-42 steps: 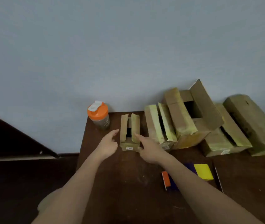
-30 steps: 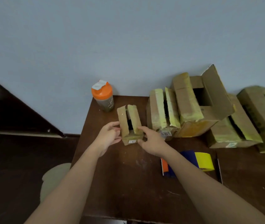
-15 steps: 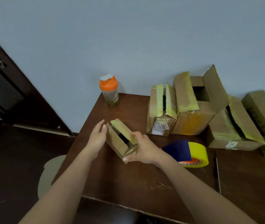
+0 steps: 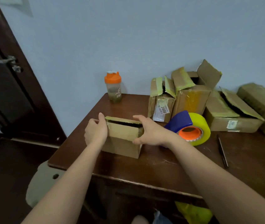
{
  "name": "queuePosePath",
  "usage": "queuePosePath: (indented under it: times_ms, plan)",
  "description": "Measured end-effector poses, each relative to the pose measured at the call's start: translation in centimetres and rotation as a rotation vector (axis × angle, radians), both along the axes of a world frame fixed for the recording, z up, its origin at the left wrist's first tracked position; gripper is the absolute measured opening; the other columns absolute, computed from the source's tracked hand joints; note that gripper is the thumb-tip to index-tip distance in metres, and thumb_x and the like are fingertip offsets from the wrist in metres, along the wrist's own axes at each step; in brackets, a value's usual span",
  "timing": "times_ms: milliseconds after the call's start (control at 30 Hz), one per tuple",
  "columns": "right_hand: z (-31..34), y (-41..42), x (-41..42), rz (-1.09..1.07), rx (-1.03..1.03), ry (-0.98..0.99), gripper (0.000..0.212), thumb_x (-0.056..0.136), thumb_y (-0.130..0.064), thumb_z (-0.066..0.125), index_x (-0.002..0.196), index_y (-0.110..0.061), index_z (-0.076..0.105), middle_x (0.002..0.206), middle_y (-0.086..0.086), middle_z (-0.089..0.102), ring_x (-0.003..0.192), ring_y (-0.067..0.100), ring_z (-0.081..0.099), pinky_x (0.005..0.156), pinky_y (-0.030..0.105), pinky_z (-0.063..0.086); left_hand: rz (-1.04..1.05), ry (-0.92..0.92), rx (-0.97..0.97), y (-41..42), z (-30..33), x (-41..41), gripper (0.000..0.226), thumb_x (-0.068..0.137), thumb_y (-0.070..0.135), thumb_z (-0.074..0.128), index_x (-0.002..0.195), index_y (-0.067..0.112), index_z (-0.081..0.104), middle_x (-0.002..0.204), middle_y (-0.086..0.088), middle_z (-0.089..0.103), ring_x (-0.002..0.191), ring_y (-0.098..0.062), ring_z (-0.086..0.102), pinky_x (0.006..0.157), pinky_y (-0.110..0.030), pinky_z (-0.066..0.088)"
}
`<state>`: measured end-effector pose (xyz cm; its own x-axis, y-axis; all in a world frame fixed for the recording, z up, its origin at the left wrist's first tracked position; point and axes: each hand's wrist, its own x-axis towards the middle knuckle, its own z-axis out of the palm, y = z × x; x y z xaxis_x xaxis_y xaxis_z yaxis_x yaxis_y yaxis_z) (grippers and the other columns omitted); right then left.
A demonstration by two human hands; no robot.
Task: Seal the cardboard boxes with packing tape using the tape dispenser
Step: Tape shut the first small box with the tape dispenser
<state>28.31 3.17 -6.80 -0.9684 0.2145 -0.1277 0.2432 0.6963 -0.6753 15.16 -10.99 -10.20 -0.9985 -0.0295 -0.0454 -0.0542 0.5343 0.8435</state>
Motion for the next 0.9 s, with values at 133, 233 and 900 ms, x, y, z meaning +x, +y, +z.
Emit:
queuePosePath:
  times_ms: [133, 233, 900]
  plan:
    - [0.0, -1.6, 4.1, -0.044, -0.057, 0.032, 0.095, 0.079, -0.012, 0.075, 0.153, -0.024, 0.016, 0.157, 0.005, 0.02, 0.137, 0.026, 0.035, 0.103, 0.034, 0.042, -0.122, 0.003, 0.001, -1.5, 0.1, 3.6, 0.049, 0.1, 0.056, 0.029, 0.119, 0.018, 0.053, 0.124, -0.006, 0.056, 0.11, -0.026, 0.052, 0.087, -0.039, 0.039]
    - [-0.3, -1.9, 6.5, -0.101, -0.063, 0.073, 0.09, 0.081, -0.008, 0.071, 0.153, -0.022, 0.019, 0.156, 0.005, 0.021, 0.135, 0.024, 0.037, 0.097, 0.03, 0.042, -0.273, 0.021, -0.03, -2.2, 0.3, 5.3, 0.055, 0.101, 0.055, 0.026, 0.131, 0.016, 0.051, 0.131, -0.005, 0.055, 0.119, -0.024, 0.05, 0.092, -0.038, 0.039]
    - [4.2, 7.5, 8.1, -0.201, 0.565, 0.082, 0.057, 0.088, -0.034, 0.064, 0.141, -0.032, 0.046, 0.12, 0.003, 0.054, 0.125, 0.028, 0.037, 0.1, 0.04, 0.038, -0.891, 0.509, -0.578, 4.1, 5.0, 8.0, 0.041, 0.102, 0.045, 0.037, 0.095, 0.015, 0.064, 0.094, -0.001, 0.06, 0.085, -0.018, 0.058, 0.078, -0.04, 0.052]
